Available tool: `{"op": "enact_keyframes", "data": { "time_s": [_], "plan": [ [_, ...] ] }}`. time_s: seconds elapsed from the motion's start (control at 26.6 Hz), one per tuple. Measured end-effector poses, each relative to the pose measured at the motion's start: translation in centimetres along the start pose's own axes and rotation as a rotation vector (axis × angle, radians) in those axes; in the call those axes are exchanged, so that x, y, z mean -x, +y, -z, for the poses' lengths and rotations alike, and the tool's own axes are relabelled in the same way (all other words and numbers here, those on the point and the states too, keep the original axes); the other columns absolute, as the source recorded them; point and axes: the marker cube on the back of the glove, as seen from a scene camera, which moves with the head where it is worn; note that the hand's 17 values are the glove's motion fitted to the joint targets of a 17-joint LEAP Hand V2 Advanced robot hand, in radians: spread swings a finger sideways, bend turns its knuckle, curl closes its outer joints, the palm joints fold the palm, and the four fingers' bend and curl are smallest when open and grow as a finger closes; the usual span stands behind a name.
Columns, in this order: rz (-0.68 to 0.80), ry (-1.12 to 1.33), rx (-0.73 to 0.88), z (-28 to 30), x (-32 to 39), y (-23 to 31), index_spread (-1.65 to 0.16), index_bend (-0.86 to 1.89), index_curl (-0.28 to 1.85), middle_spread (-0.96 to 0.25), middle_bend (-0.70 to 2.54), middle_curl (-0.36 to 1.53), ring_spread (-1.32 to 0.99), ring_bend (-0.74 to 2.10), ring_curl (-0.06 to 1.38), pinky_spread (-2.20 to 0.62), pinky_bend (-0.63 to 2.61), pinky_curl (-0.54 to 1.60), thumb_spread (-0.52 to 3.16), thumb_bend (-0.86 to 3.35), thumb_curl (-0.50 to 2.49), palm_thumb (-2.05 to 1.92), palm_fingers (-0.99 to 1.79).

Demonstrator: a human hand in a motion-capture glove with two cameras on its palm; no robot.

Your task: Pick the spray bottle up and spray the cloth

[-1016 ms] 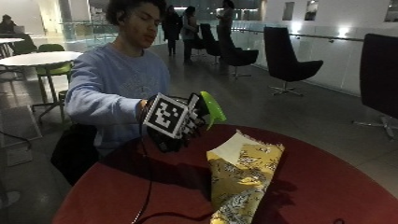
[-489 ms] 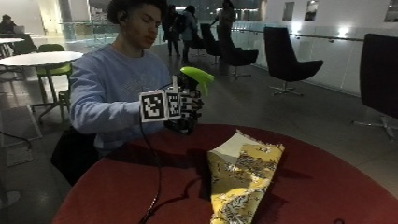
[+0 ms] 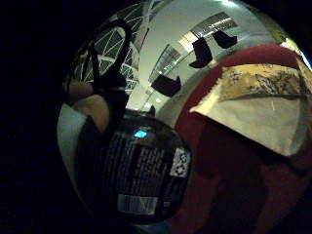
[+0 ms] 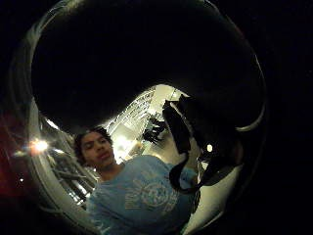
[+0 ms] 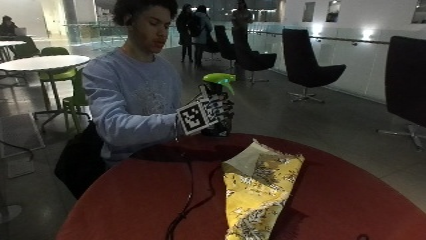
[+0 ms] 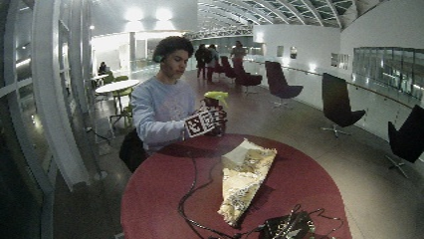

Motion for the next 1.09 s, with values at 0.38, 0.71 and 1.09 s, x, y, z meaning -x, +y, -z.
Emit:
{"op": "enact_keyframes", "data": {
  "time_s": [0.38, 0.71, 1.09],
  "plan": [
    [-0.014, 0.082, 0.021, -4.4, -3.4, -0.7, -0.21, 0.15, 0.4, -0.06, 0.47, 0.49, -0.07, 0.55, 0.42, 0.14, 0.15, 0.25, 1.32, -0.01, 0.25, 0.63, 1.11],
    [-0.015, 0.102, 0.041, -5.1, -4.5, 0.2, -0.21, 0.15, 0.4, -0.06, 0.47, 0.49, -0.07, 0.55, 0.41, 0.13, 0.15, 0.25, 1.31, -0.01, 0.25, 0.63, 1.11],
    [-0.003, 0.172, 0.041, -2.3, -2.6, 2.1, -0.24, 0.07, 0.39, -0.07, 0.41, 0.47, -0.08, 0.47, 0.41, 0.13, 0.2, 0.28, 1.26, -0.02, 0.25, 0.59, 0.85]
  ]
}}
